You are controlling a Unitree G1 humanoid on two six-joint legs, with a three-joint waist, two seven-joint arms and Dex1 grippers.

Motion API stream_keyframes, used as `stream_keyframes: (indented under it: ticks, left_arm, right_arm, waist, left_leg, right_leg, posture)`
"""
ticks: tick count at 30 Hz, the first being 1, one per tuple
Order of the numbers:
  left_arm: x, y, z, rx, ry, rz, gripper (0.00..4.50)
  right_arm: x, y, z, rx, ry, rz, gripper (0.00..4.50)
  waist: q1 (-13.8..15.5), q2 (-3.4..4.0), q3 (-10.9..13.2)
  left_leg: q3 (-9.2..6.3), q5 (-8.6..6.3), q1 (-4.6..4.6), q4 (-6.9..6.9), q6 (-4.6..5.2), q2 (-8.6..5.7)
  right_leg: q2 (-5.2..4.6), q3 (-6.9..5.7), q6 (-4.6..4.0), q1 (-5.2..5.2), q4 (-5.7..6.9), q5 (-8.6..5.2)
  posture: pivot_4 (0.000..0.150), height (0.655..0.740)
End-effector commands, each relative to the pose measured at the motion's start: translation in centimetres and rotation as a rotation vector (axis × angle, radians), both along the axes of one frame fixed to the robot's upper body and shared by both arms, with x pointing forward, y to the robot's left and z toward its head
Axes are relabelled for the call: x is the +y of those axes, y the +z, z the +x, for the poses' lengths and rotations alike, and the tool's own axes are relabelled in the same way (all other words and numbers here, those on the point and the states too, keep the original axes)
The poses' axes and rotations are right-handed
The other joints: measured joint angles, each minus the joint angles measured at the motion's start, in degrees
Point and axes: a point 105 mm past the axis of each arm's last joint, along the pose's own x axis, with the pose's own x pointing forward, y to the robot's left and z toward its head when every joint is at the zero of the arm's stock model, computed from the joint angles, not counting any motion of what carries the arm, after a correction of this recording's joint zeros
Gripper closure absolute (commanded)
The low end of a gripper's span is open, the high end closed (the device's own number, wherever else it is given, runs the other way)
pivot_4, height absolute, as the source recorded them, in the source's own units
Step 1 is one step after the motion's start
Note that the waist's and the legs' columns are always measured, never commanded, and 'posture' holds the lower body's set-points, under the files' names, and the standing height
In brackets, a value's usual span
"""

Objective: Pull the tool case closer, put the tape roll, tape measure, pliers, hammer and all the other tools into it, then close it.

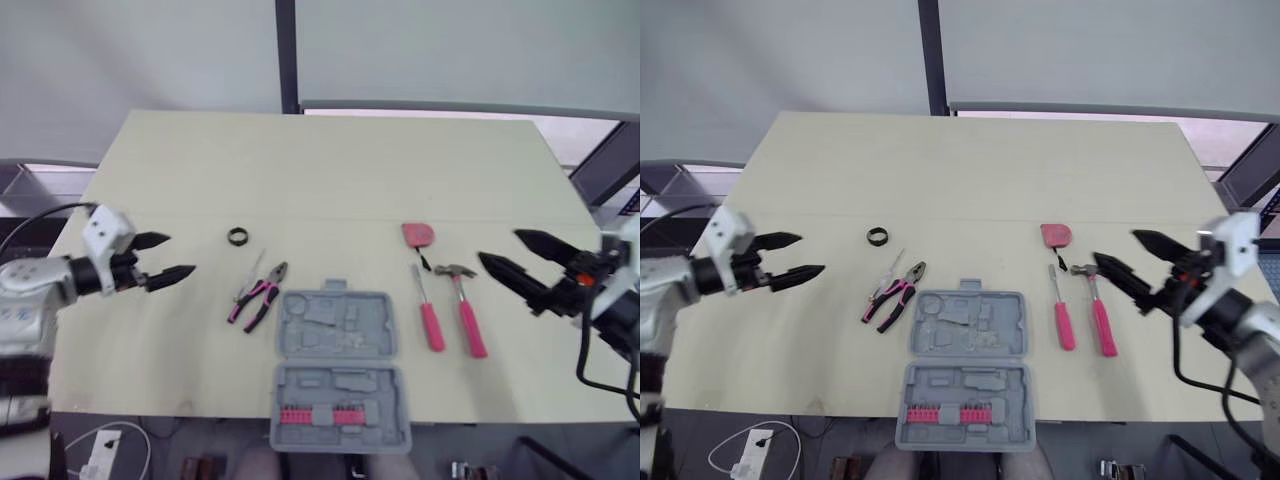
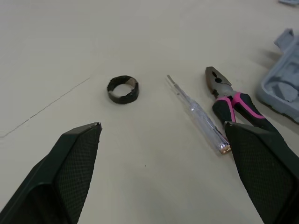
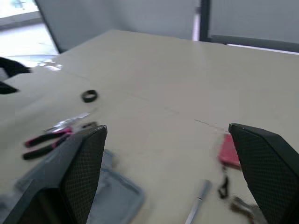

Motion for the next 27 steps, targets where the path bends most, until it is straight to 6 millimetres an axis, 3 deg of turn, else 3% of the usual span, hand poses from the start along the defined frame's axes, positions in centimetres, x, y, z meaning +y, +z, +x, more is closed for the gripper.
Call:
stream_keyframes:
  ticks: [1,4,8,16,27]
  left_arm:
    - [-0.2,-0.3,1.8,0.032,-0.098,0.193,0.0]
    - [-1.4,-0.2,3.6,0.038,-0.145,0.318,0.74]
    - [-3.2,0.2,5.6,0.007,-0.173,0.453,0.74]
    - [-5.9,0.2,8.4,-0.077,-0.121,0.641,0.74]
    - [-8.2,-2.2,9.6,-0.08,-0.08,0.744,0.74]
  right_arm:
    - [3.7,0.5,-1.2,-0.008,0.161,-0.01,0.09]
    - [5.6,-0.1,-1.4,-0.003,0.225,-0.023,0.0]
    - [6.6,-0.9,-1.1,-0.013,0.205,-0.034,0.0]
    - [6.5,-1.9,-1.8,-0.018,0.126,-0.037,0.0]
    - [5.8,-1.6,-2.8,-0.034,0.048,-0.033,0.0]
  waist:
    - [0.03,-0.05,0.03]
    - [0.1,-0.07,0.04]
    - [0.1,-0.13,0.03]
    - [0.09,-0.18,0.05]
    - [0.1,-0.21,0.07]
  left_leg:
    - [0.03,-0.02,-0.03,0.03,0.03,-0.01]
    - [0.03,-0.07,-0.29,0.32,0.14,-0.04]
    - [-0.16,-0.16,-0.92,0.86,0.34,-0.08]
    - [-0.09,-0.16,-1.14,0.89,0.44,-0.18]
    - [-0.03,-0.14,-1.15,0.96,0.46,-0.2]
  right_leg:
    - [-0.01,-0.08,0.02,0.0,-0.01,0.01]
    - [-0.01,-0.59,0.17,-0.07,-0.03,0.09]
    - [-0.16,-0.93,0.38,-0.37,0.04,0.21]
    - [-0.44,-1.21,0.42,-0.8,0.44,0.24]
    - [-0.47,-1.24,0.41,-0.82,0.51,0.24]
  posture:
    - [0.15,0.74]
    - [0.15,0.74]
    - [0.15,0.74]
    - [0.15,0.74]
    - [0.15,0.74]
